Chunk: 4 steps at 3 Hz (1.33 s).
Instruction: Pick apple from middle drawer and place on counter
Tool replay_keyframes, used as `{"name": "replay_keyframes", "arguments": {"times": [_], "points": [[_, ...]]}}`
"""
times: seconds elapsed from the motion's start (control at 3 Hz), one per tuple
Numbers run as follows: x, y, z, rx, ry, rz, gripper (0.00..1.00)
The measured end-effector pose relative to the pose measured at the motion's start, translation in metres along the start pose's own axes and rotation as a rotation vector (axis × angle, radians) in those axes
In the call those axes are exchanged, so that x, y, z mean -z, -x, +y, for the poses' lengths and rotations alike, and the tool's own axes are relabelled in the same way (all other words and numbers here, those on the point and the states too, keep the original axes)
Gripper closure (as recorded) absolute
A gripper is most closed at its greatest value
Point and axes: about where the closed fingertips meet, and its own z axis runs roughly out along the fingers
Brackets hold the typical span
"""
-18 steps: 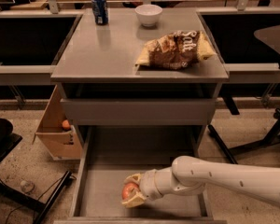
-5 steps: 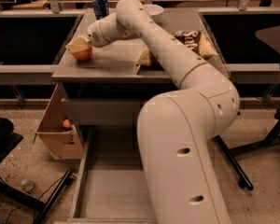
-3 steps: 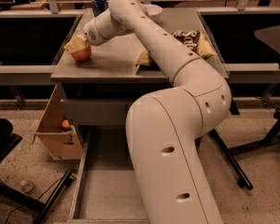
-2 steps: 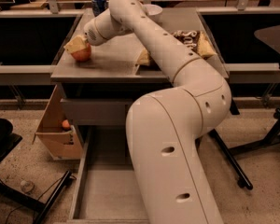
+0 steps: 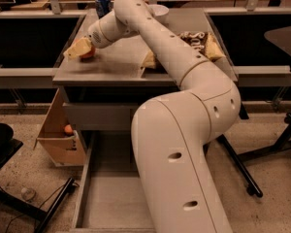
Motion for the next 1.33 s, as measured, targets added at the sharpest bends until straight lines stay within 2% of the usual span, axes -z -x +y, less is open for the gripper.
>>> {"name": "replay_keyframes", "arguments": {"times": [0.33,0.67,1.0,1.33], "points": [[0.034,0.006,-0.004,0.012,-0.05,-0.033,0.0],[0.069,0.013,0.002,0.037,-0.104,-0.049,0.0],[0.168,0.036,0.026,0.09,-0.241,-0.165,0.0],[0.248,0.044,0.07,0.123,-0.338,-0.263,0.0]]}}
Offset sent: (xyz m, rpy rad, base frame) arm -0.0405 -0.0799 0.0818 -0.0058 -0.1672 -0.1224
